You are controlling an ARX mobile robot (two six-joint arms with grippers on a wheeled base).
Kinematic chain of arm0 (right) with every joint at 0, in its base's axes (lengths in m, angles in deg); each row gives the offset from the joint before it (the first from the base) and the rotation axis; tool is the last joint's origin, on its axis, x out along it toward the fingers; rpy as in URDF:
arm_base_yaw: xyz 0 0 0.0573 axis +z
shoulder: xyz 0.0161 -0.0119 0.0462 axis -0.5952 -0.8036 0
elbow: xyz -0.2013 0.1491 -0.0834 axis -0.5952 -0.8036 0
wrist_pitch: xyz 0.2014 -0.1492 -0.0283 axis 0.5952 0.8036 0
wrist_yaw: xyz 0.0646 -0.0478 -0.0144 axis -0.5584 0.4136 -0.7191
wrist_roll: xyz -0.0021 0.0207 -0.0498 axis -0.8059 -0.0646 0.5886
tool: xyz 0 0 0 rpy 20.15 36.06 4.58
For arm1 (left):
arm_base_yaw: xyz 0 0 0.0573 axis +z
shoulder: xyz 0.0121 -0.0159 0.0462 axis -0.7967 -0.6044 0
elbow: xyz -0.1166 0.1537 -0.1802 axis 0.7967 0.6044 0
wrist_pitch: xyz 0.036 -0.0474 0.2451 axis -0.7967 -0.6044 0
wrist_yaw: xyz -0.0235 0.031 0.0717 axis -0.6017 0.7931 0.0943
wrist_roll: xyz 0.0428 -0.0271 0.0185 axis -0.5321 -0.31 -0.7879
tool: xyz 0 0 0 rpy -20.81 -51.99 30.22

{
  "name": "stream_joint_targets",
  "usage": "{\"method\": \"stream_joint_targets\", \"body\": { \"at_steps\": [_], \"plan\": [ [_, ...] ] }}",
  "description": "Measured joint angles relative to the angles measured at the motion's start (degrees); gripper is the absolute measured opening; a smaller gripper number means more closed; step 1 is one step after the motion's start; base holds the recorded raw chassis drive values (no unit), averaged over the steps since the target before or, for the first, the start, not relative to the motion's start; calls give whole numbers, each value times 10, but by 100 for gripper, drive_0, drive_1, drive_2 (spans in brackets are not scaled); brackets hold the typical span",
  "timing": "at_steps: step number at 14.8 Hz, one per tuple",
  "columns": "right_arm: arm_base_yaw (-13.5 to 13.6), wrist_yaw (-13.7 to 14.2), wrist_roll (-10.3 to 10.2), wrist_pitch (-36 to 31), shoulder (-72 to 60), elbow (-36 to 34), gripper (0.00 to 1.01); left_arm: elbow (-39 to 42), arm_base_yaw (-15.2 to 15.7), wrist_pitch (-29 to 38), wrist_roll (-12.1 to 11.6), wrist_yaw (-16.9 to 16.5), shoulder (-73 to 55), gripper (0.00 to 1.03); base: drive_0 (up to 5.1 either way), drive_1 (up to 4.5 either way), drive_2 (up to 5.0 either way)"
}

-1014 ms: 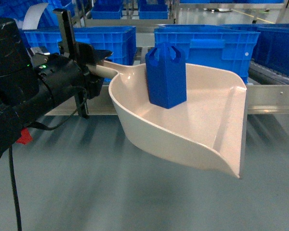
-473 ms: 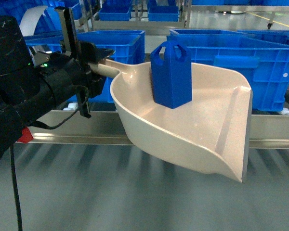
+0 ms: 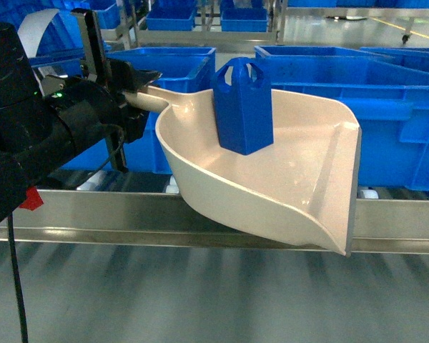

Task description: Place part in tray to right shelf

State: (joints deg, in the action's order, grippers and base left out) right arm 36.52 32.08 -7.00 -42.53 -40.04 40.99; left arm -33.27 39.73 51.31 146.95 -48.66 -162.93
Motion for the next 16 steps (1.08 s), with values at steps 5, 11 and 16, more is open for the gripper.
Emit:
{"method": "stream_joint_targets", "body": {
  "at_steps": [5, 11, 16],
  "plan": [
    [0, 0, 0, -1, 0, 0, 98, 0, -1, 0, 0, 0, 0, 12, 0, 0, 0],
    [0, 0, 0, -1, 0, 0, 98, 0, -1, 0, 0, 0, 0, 12, 0, 0, 0],
    [0, 0, 0, -1, 0, 0, 98, 0, -1, 0, 0, 0, 0, 12, 0, 0, 0]
  ]
}}
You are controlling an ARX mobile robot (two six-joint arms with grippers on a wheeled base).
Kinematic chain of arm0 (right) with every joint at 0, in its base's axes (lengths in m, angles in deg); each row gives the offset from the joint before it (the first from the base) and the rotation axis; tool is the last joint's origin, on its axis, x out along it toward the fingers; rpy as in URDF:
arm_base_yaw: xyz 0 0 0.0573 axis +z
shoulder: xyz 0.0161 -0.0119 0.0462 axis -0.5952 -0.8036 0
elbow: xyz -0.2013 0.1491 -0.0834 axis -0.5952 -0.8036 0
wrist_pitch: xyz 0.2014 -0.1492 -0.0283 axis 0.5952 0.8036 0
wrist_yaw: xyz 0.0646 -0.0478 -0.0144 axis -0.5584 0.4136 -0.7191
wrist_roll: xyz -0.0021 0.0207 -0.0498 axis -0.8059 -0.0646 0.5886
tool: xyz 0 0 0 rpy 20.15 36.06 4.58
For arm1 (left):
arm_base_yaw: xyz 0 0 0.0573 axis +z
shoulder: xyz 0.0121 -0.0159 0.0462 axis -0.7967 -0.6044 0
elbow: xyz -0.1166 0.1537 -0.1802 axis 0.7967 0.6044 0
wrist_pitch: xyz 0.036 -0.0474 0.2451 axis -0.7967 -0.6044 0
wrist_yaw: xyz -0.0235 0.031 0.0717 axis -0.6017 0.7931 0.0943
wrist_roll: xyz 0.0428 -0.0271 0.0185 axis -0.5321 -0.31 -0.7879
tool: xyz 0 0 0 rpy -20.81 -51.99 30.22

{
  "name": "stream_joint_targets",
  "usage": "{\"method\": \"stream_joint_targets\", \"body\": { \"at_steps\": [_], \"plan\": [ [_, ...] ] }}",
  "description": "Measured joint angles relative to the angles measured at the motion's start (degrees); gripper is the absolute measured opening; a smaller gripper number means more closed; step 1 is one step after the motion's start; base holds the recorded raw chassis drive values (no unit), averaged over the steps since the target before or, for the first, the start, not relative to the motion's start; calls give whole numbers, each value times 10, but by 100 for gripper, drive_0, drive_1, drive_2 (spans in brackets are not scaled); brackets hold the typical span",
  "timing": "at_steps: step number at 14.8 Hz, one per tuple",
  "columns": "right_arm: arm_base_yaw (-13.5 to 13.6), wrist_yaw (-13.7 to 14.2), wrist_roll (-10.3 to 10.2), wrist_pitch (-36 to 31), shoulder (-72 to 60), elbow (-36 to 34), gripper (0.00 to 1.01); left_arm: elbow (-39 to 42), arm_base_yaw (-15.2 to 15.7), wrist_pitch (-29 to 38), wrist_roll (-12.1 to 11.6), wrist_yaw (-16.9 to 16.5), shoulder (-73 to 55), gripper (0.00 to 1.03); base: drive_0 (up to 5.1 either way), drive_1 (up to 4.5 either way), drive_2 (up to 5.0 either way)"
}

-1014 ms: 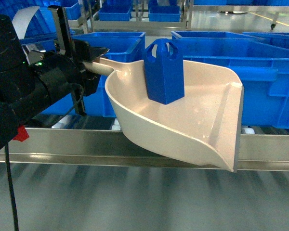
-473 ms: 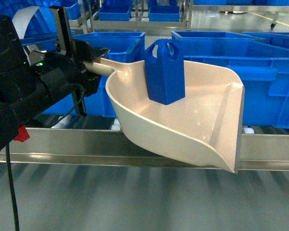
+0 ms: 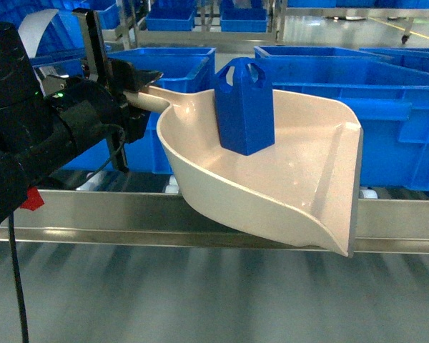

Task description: Place part in tray to right shelf

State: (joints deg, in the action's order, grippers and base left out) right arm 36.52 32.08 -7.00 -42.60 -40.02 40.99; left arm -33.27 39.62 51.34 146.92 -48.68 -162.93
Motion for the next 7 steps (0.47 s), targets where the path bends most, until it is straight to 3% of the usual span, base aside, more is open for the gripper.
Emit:
{"method": "stream_joint_targets", "body": {
  "at_steps": [7],
  "plan": [
    [0, 0, 0, 0, 0, 0, 98, 0, 0, 0, 0, 0, 0, 12, 0, 0, 0]
  ]
}}
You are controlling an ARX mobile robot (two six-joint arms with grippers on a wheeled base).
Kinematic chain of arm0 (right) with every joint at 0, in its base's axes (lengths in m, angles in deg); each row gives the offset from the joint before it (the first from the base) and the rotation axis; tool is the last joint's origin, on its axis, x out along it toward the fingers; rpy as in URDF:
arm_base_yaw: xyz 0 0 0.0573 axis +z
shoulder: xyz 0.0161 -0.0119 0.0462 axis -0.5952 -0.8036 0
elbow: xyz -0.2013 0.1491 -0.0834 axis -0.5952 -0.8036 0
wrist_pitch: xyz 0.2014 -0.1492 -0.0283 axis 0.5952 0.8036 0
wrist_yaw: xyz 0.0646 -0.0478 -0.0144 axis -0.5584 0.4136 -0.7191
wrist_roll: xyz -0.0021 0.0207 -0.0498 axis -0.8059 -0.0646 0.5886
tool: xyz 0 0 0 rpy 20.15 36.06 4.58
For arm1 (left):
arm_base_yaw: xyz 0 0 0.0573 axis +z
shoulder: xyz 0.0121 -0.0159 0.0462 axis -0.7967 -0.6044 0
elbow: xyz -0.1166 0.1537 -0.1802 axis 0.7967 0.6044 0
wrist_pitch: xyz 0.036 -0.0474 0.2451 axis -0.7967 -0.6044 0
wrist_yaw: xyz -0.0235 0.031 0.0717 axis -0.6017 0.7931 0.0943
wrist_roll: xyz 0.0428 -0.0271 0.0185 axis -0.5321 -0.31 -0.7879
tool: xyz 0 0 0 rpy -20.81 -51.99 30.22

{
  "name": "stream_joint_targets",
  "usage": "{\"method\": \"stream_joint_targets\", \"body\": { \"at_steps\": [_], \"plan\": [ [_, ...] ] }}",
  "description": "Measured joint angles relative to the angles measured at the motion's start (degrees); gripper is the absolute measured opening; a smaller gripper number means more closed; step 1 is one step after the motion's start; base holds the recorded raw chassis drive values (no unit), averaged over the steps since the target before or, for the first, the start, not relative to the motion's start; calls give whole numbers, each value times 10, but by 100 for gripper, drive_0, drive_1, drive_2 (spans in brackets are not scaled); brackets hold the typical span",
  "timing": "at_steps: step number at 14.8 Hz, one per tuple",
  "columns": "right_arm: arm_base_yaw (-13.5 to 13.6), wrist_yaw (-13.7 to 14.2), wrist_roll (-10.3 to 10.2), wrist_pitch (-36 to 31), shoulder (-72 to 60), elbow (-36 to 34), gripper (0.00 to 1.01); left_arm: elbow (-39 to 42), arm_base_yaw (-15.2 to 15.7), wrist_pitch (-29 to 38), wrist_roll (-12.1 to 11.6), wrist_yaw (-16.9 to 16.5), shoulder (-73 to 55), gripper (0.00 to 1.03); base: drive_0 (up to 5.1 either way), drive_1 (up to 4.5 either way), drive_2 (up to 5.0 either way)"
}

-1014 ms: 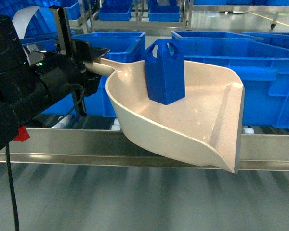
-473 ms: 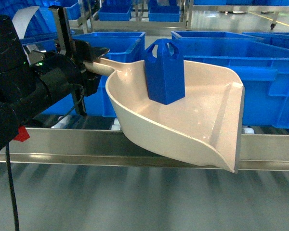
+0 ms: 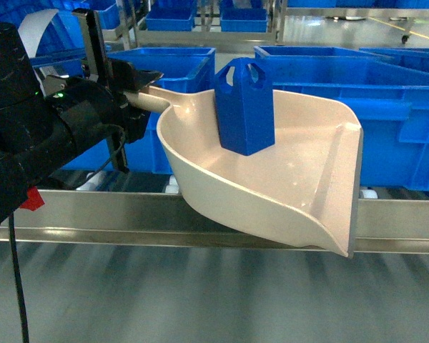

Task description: Place part in tray to right shelf

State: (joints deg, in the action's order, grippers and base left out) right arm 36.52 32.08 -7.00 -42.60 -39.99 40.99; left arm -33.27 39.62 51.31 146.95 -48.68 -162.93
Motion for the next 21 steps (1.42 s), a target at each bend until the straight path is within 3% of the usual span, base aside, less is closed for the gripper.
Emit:
{"method": "stream_joint_targets", "body": {
  "at_steps": [21],
  "plan": [
    [0, 0, 0, 0, 0, 0, 98, 0, 0, 0, 0, 0, 0, 12, 0, 0, 0]
  ]
}}
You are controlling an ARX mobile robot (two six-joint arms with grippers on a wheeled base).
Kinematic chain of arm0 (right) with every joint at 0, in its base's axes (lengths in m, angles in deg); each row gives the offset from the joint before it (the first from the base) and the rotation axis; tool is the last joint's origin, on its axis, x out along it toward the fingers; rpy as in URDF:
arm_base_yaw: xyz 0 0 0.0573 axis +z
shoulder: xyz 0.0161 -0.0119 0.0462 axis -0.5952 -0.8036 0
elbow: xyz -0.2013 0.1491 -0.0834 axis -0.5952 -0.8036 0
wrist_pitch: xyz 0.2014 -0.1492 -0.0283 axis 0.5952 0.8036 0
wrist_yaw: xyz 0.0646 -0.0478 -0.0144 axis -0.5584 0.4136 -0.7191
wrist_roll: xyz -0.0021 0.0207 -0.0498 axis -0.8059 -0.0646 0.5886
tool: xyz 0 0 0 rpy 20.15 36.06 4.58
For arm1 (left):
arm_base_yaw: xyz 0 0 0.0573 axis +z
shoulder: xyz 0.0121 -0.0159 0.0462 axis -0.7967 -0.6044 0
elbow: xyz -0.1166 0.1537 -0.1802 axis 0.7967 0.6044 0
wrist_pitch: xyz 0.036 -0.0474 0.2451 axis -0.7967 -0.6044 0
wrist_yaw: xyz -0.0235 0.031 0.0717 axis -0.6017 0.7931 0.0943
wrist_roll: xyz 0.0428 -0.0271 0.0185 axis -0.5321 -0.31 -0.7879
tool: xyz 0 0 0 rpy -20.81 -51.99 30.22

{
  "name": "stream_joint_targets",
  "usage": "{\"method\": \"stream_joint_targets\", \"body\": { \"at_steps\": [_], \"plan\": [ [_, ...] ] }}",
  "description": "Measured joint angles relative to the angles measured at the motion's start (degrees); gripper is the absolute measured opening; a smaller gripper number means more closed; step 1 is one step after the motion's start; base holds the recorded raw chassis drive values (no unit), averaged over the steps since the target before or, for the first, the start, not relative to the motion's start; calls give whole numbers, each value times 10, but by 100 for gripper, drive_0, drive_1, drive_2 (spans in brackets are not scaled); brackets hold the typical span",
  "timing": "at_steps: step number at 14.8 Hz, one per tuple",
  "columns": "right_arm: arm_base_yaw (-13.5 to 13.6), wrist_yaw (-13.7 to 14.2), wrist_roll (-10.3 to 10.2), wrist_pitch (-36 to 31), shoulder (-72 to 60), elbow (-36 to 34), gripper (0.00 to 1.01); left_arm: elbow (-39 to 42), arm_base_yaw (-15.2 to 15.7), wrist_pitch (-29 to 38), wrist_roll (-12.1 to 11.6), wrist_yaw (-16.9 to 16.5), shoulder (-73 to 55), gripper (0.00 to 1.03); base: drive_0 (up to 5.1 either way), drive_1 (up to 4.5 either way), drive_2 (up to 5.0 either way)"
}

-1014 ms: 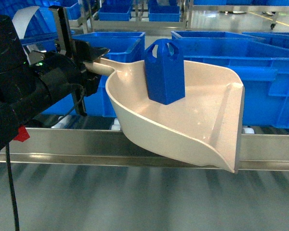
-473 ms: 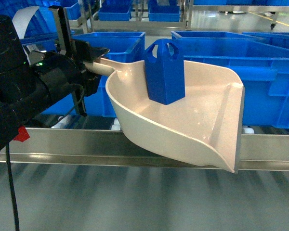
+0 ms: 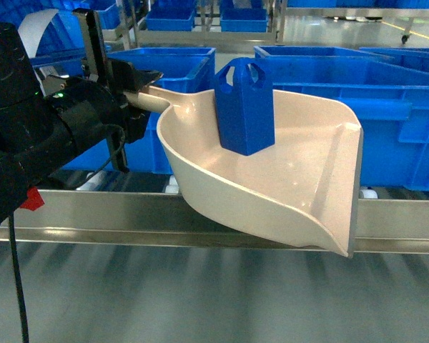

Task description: Place part in tray to right shelf

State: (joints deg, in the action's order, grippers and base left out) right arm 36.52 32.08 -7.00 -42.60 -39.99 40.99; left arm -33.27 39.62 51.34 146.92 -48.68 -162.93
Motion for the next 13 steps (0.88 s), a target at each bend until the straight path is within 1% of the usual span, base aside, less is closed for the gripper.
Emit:
{"method": "stream_joint_targets", "body": {
  "at_steps": [13],
  "plan": [
    [0, 0, 0, 0, 0, 0, 98, 0, 0, 0, 0, 0, 0, 12, 0, 0, 0]
  ]
}}
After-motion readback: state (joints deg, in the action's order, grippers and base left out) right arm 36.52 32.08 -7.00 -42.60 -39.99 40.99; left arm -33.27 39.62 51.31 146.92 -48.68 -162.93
